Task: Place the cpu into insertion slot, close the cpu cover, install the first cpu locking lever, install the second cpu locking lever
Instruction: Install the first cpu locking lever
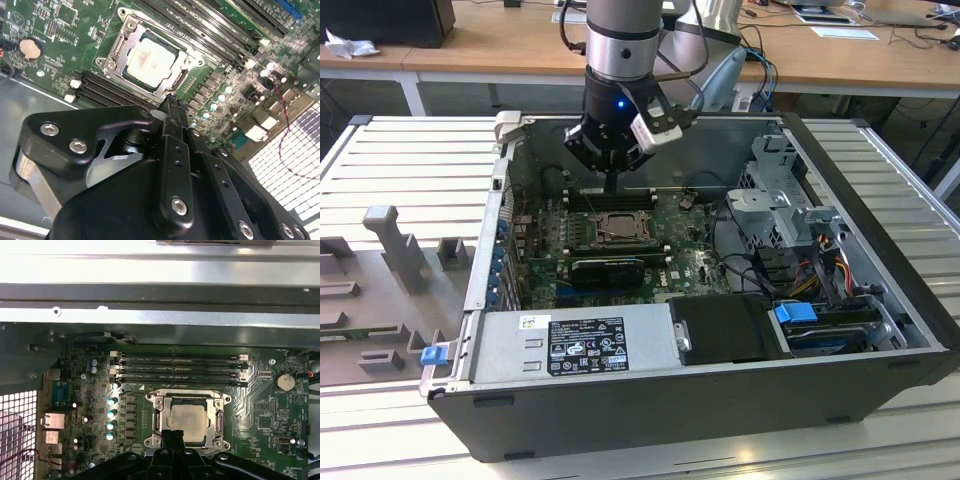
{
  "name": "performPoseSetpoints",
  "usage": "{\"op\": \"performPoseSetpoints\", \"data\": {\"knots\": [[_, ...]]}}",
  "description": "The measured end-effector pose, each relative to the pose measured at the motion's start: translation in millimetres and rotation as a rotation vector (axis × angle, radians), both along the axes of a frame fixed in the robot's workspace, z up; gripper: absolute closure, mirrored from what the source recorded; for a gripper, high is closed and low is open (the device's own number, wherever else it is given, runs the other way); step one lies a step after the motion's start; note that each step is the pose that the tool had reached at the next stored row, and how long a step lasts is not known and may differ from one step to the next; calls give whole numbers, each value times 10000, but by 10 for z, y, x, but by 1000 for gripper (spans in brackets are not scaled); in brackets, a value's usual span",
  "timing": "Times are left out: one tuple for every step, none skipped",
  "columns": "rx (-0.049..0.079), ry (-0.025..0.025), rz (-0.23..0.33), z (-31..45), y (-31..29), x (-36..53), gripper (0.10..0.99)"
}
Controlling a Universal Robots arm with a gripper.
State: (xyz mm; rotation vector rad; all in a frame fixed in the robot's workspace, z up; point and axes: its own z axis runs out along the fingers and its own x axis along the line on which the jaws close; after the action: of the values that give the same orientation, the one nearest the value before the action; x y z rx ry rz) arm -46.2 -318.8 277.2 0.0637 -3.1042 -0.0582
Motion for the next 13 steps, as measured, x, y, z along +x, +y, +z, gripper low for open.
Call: {"op": "performPoseSetpoints", "data": {"knots": [[0,-1,65,0,0,0,980],[0,-1,90,0,0,0,980],[0,-1,112,0,0,-1,980],[0,-1,137,0,0,-1,980],[0,-1,167,0,0,-1,980],[0,-1,205,0,0,-1,980],[0,-1,224,0,0,-1,980],[0,-1,249,0,0,-1,980],[0,-1,273,0,0,-1,980],[0,-1,302,0,0,-1,980],[-1,-1,322,0,0,-2,980],[0,-1,334,0,0,-3,980],[1,-1,341,0,0,-4,980]]}}
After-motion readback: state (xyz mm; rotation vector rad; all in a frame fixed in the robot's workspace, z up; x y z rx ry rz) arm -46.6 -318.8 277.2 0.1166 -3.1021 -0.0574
